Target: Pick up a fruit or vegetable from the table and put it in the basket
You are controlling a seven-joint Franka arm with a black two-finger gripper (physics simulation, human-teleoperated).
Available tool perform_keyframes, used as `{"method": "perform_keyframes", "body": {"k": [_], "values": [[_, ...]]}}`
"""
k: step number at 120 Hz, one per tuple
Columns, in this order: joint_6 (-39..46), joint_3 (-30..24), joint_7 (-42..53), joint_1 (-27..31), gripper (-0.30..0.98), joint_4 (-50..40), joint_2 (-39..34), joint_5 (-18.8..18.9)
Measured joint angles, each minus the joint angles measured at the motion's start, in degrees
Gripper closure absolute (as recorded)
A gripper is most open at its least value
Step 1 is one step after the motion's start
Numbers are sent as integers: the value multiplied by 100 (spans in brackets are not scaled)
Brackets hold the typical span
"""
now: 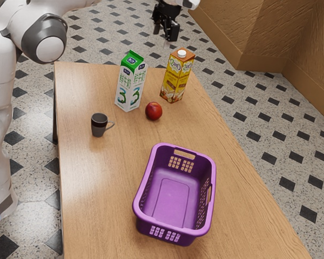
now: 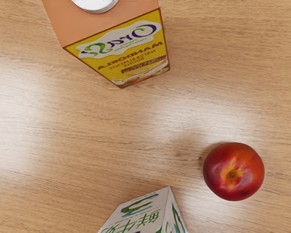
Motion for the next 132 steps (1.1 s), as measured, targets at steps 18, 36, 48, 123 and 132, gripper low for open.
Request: {"method": "perform_keyframes", "body": {"k": [18,36,48,123,132], "values": [[-7,-22,-4,-101,0,168,-271,18],[-13,-61,-89,-904,0,581,-797,11],[-17,-60,-364,-1763,0,83,-658,11],[-265,148,-2331,-1874,0,-1155,-385,-426],[-19,149,-2583,-2002,0,-1848,-581,-425]]}}
